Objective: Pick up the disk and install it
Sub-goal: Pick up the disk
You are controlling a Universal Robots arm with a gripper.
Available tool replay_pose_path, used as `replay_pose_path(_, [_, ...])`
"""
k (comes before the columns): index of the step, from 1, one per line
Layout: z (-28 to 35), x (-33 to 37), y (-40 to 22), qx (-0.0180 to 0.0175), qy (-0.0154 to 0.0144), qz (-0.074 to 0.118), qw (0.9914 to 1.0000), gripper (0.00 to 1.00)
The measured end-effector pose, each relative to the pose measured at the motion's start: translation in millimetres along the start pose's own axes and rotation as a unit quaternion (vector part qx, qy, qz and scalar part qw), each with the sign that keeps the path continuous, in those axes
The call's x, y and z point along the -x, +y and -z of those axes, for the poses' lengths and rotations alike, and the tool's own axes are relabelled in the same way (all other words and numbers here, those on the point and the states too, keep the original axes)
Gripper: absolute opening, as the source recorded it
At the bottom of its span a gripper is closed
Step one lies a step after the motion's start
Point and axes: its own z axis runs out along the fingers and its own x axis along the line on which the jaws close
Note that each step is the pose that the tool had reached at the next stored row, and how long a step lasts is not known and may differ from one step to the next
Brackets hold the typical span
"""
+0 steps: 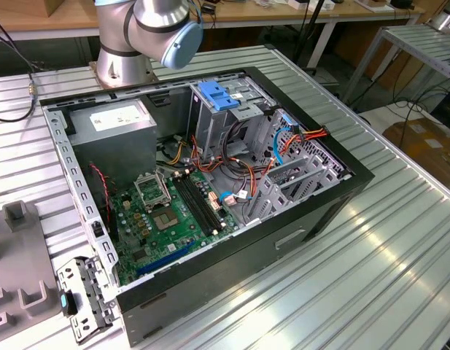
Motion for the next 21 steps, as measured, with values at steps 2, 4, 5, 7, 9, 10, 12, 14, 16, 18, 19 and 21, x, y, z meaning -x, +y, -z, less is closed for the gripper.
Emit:
replay_pose_path(2, [0.0, 0.0, 0.0, 0.0000, 0.0000, 0.000, 1.00000, 0.51])
replay_pose_path(4, [0.0, 0.0, 0.0, 0.0000, 0.0000, 0.000, 1.00000, 0.50])
replay_pose_path(5, [0.0, 0.0, 0.0, 0.0000, 0.0000, 0.000, 1.00000, 0.43])
replay_pose_path(7, [0.0, 0.0, 0.0, 0.0000, 0.0001, 0.000, 1.00000, 0.43])
replay_pose_path(9, [0.0, 0.0, 0.0, 0.0000, 0.0004, 0.000, 1.00000, 0.43])
replay_pose_path(10, [0.1, 0.0, 0.0, 0.0000, 0.0004, 0.000, 1.00000, 0.41])
replay_pose_path(12, [0.0, 0.0, 0.0, 0.0000, 0.0005, 0.000, 1.00000, 0.37])
replay_pose_path(14, [0.0, 0.0, 0.0, 0.0000, 0.0006, 0.000, 1.00000, 0.37])
replay_pose_path(16, [0.0, 0.0, 0.0, 0.0000, 0.0007, 0.000, 1.00000, 0.37])
replay_pose_path(18, [0.0, 0.0, 0.0, -0.0001, 0.0008, 0.000, 1.00000, 0.37])
replay_pose_path(19, [0.0, 0.0, 0.0, -0.0001, 0.0009, 0.000, 1.00000, 0.37])
replay_pose_path(21, [0.0, 0.0, 0.0, -0.0001, 0.0011, 0.000, 1.00000, 0.37])
